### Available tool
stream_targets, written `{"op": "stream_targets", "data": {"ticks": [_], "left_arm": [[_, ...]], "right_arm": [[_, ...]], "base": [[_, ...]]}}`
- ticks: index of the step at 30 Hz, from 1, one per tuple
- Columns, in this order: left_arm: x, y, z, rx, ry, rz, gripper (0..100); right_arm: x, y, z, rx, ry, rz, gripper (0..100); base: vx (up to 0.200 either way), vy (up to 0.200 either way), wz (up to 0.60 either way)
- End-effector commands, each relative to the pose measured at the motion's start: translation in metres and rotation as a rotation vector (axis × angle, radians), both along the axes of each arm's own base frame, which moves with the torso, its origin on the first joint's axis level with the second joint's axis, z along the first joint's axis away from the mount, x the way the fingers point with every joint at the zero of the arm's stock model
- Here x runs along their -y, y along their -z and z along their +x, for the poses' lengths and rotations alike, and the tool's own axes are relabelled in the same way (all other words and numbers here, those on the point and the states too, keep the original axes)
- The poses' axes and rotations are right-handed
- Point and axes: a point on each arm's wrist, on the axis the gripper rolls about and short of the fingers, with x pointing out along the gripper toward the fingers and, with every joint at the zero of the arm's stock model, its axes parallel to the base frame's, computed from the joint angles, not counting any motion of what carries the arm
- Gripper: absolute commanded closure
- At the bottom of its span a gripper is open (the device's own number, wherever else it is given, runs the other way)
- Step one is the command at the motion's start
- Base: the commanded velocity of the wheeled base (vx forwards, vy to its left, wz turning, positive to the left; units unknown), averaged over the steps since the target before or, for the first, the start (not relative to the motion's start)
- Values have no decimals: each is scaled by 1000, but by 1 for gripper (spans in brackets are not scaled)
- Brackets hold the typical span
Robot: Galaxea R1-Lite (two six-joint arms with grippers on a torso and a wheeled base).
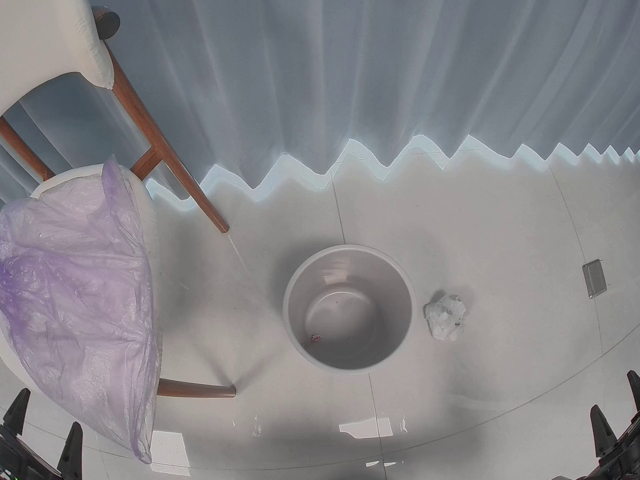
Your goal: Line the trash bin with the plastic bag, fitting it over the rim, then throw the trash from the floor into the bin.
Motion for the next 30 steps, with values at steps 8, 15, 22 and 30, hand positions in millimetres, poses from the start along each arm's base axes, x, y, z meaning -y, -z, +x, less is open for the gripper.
{"op": "stream_targets", "data": {"ticks": [8,15,22,30], "left_arm": [[0,1,0,42,-13,62,0],[2,-26,-11,96,108,69,0],[5,-57,-5,-1,304,61,0],[8,-91,16,-97,592,34,0]], "right_arm": [[0,5,0,0,0,1,0],[0,5,0,0,0,2,0],[0,5,0,0,2,4,0],[0,5,0,0,-3,4,0]], "base": [[0,0,0],[0,0,0],[0,0,0],[0,0,0]]}}
